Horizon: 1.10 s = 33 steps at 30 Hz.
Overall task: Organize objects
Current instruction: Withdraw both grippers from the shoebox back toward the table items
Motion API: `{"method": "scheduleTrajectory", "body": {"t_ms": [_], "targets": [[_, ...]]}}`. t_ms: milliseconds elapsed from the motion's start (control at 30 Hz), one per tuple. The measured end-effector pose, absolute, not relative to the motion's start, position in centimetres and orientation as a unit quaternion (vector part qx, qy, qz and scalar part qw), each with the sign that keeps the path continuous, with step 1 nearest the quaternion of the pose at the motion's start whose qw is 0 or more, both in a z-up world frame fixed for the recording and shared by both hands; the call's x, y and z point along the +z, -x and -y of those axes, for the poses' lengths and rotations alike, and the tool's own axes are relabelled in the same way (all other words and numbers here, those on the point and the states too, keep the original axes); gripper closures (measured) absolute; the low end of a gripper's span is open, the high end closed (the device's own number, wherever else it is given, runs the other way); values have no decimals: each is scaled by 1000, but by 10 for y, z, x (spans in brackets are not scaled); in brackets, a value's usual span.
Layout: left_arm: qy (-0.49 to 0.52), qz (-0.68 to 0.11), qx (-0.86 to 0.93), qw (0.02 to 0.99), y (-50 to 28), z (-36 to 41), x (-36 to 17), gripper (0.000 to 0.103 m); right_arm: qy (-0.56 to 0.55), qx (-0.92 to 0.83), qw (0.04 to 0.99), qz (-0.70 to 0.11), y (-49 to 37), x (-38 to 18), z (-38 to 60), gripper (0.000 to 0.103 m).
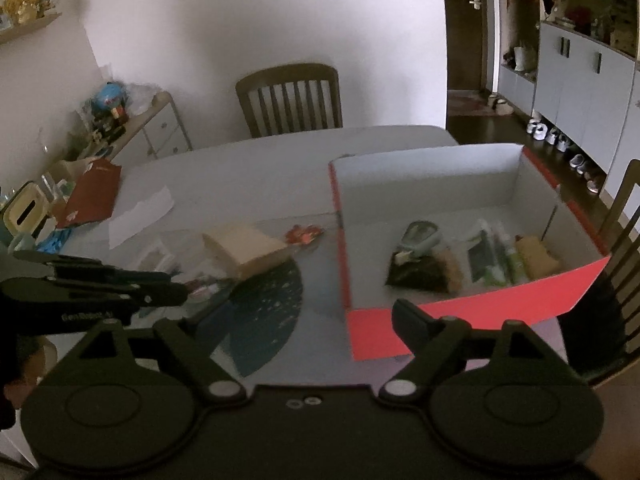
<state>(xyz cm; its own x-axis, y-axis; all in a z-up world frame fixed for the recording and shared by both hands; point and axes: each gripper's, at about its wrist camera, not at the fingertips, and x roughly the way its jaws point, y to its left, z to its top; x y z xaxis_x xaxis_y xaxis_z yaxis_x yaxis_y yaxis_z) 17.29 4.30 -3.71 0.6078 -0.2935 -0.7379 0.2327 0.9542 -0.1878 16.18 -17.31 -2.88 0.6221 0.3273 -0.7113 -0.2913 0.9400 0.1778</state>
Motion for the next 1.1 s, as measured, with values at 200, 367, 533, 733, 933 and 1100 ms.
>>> {"method": "scheduleTrajectory", "body": {"t_ms": [200, 367, 533, 733, 933, 1100], "targets": [[43, -420, -126, 898, -166, -77, -47, 79, -18, 173, 897, -406, -159, -32, 146, 16], [50, -416, -118, 900, -161, -102, -52, 41, -13, 176, 895, -410, -160, -36, 126, 16], [52, -418, -111, 900, -160, -122, -59, 41, -2, 178, 893, -413, -167, -39, 106, 16], [52, -416, -97, 903, -166, -147, -67, 39, 12, 179, 895, -409, -181, -41, 87, 14], [58, -422, -80, 901, -180, -172, -79, 28, 31, 188, 892, -410, -202, -46, 72, 13], [55, -426, -66, 901, -194, -188, -93, 18, 51, 197, 888, -412, -218, -51, 57, 13]]}}
